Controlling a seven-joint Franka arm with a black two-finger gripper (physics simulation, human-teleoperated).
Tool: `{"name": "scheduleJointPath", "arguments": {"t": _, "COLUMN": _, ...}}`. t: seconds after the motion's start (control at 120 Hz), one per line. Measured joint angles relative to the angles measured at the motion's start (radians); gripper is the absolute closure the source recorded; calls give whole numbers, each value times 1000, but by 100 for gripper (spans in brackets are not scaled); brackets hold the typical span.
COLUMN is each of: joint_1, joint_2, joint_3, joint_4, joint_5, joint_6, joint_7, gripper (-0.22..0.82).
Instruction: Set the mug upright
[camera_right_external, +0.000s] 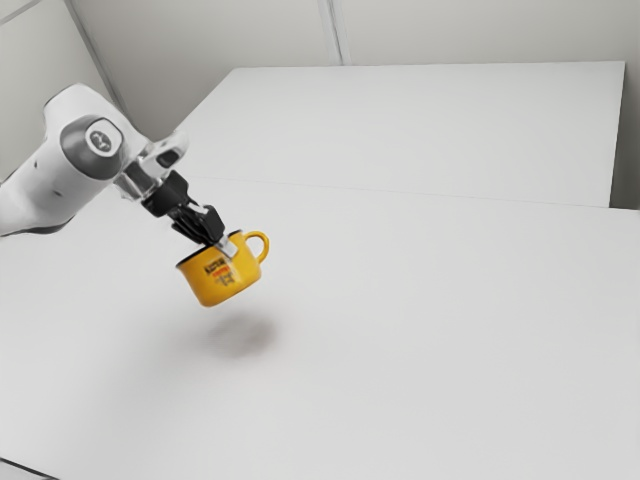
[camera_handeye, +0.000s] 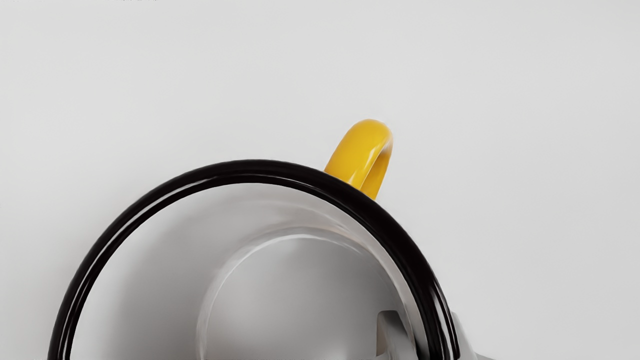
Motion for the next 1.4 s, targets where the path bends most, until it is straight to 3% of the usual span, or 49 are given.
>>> {"name": "scheduleJointPath", "arguments": {"t": 0.325, "joint_1": -165, "joint_2": -136, "joint_3": -91, "joint_4": -56, "joint_5": 345, "joint_6": 67, "joint_7": -214, "gripper": 79}}
{"name": "scheduleJointPath", "arguments": {"t": 0.658, "joint_1": -174, "joint_2": -233, "joint_3": -246, "joint_4": -293, "joint_5": 437, "joint_6": 367, "joint_7": -390, "gripper": 79}}
{"name": "scheduleJointPath", "arguments": {"t": 1.0, "joint_1": -163, "joint_2": -216, "joint_3": -256, "joint_4": -452, "joint_5": 481, "joint_6": 693, "joint_7": -478, "gripper": 79}}
{"name": "scheduleJointPath", "arguments": {"t": 1.4, "joint_1": -140, "joint_2": -103, "joint_3": -253, "joint_4": -460, "joint_5": 522, "joint_6": 792, "joint_7": -506, "gripper": 79}}
